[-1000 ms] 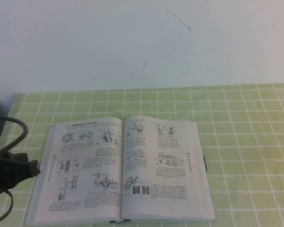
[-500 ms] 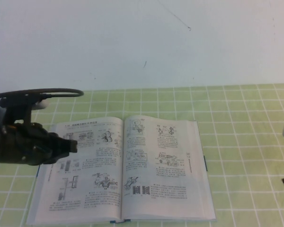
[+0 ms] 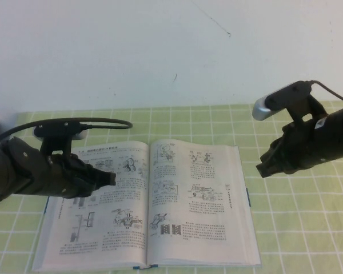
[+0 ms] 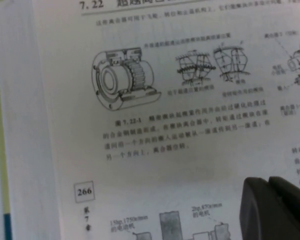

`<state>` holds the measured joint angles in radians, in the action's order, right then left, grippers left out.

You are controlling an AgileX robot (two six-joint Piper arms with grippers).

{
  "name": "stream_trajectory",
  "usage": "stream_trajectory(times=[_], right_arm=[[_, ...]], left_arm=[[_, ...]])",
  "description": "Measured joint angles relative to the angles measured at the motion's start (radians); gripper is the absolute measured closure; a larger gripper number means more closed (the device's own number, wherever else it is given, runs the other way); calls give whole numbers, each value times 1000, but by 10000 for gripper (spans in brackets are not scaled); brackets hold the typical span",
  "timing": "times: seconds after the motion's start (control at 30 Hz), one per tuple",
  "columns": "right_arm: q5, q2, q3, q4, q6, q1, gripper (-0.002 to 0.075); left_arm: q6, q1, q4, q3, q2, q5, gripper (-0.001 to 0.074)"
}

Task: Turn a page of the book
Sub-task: Open the closed book

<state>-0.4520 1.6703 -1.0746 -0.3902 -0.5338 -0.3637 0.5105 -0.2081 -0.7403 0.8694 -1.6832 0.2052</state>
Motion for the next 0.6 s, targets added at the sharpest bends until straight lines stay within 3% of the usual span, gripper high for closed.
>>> stream_trajectory(times=[0.17, 0.23, 0.43, 0.6], right_arm=[[77, 95, -6, -99, 35, 0, 712], [72, 131, -26, -136, 28, 0, 657], [-21, 224, -113, -218, 26, 0, 375], [-104, 274, -159, -275, 25, 0, 308]], left_arm=[[0, 0, -49, 4, -63, -8, 738], [0, 0, -54, 4, -85, -15, 738], [0, 0, -66, 15, -106, -13, 738], [0, 0, -71, 15, -113, -13, 738]])
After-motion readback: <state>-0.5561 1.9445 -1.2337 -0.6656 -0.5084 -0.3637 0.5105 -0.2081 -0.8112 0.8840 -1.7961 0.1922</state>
